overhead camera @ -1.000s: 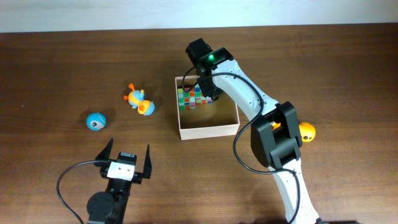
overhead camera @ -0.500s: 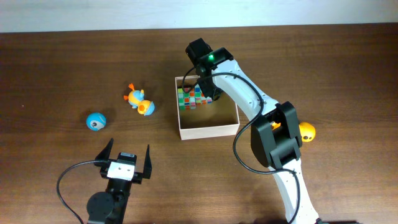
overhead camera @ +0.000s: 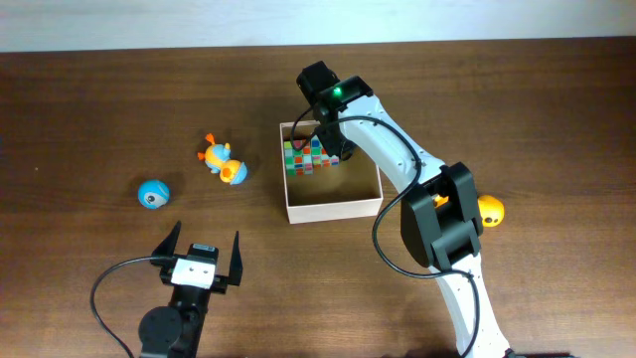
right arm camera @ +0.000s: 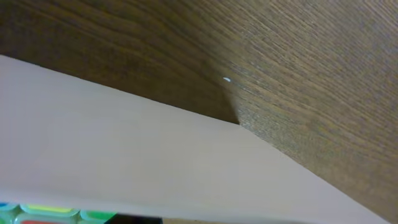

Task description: Pack container

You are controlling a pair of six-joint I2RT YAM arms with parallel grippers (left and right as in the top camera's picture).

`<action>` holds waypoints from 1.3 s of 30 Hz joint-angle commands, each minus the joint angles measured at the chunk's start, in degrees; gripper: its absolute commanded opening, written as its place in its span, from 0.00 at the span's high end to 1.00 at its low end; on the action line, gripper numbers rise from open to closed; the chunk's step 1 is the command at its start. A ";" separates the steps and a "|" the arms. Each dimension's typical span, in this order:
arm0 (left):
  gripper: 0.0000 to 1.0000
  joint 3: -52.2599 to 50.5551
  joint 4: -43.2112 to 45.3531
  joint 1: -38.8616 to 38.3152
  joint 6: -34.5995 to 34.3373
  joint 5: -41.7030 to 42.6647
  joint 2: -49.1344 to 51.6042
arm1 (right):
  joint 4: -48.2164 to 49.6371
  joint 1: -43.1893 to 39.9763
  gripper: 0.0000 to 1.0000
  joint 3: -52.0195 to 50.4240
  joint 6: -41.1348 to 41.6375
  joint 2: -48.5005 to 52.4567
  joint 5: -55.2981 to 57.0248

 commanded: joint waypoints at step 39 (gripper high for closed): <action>0.01 -0.11 -0.44 0.33 0.92 0.02 -0.26 | -32.72 -16.06 0.14 29.40 11.15 -2.91 -17.11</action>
